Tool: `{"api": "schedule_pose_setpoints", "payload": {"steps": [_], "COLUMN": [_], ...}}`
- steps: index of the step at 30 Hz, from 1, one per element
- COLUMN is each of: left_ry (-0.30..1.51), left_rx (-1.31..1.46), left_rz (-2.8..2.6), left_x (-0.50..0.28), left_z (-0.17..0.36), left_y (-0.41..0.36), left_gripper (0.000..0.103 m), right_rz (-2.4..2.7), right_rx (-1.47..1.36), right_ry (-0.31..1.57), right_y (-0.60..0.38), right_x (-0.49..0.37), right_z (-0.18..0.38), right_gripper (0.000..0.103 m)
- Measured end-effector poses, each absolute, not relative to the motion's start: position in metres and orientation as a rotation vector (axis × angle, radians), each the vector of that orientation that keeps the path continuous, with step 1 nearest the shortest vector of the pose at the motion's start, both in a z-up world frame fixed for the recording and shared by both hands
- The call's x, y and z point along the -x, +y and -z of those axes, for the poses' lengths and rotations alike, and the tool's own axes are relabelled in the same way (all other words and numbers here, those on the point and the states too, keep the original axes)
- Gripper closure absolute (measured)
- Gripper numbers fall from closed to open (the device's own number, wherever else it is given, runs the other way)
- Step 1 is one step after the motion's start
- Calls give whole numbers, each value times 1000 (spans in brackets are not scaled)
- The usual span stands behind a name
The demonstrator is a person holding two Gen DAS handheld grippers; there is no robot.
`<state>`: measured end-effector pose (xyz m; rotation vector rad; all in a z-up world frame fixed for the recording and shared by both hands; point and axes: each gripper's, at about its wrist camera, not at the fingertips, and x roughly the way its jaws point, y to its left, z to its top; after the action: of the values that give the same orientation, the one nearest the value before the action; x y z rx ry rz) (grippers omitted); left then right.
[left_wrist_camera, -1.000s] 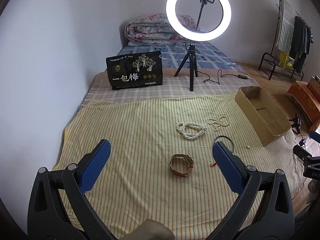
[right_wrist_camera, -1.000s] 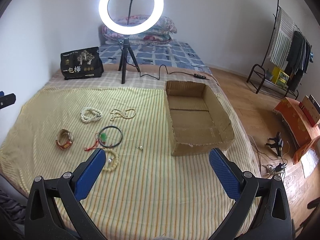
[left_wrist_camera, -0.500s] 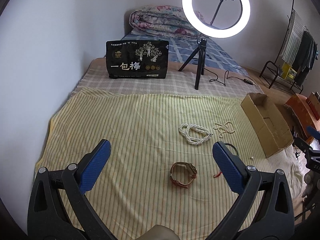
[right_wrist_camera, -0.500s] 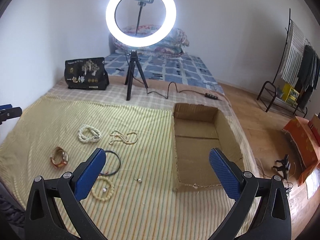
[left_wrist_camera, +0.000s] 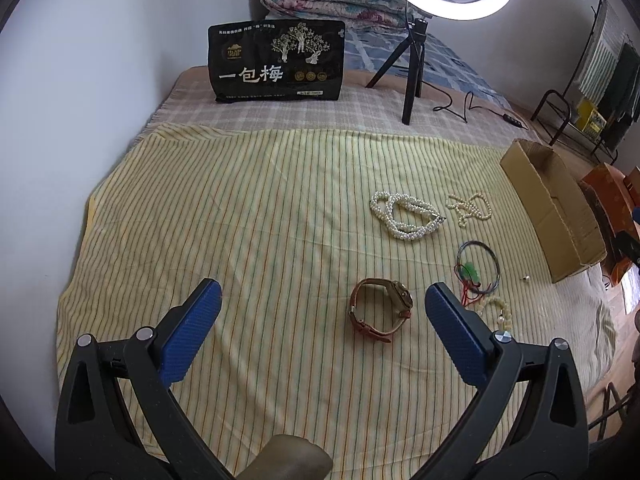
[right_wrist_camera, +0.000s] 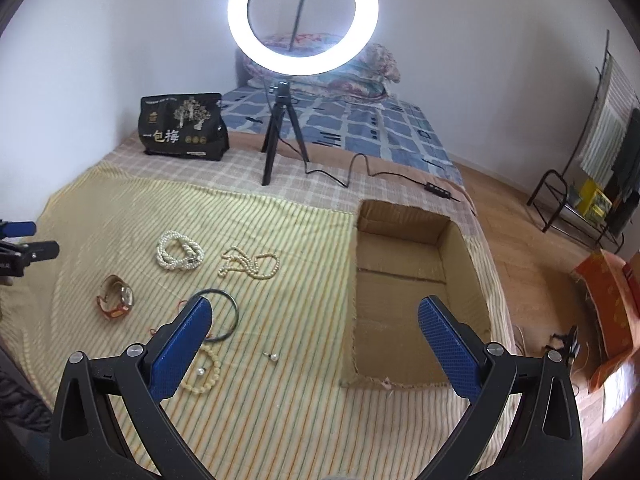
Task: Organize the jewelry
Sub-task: 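Move the right tool toward the white pearl necklace while the left tool approaches the brown watch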
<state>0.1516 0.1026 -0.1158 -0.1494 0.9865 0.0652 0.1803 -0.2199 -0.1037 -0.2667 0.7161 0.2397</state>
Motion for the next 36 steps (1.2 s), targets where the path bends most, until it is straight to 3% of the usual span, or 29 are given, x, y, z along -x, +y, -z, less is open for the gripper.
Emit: {"api": "schedule_pose_setpoints", "payload": {"steps": [5,10,12,15,18,23,30,33,36], "left_ry": [1060,1109,1140,1173,1198,1213,1257,1261,1263], "left_rx": [219,280,296,317,337,344,398,406,413], "left_rz": [-39,-8,-4,5,21,3,2,-1,-6], "left_x": [-154,-156,-159,-161,-163,-169,-175,-176,-177], "left_z": [134,147,155,164,172,178,190,191,192], "left_y": [107,105,104,103,101,103,103,104,105], "left_gripper": [1,15,32,38,46,48,54,56,57], "right_rz": [-356,-484,-525,-576,-613,-658,-696,-699,-716], "right_rx": [271,290,299,335,349,380,410,416,421], "right_ry": [790,890,927,980,1034,1092,1164,1192,1207], "right_y": [-199,-172,-161,-144,-128,-104,-78,-69,-60], "right_x": [-206,-233,-241,-254,-267,-285,-310,-319,-327], "right_z": [107,121,128,141,154,173,193,202,208], "right_gripper": [1,9,15,29,30,43,47,59,60]}}
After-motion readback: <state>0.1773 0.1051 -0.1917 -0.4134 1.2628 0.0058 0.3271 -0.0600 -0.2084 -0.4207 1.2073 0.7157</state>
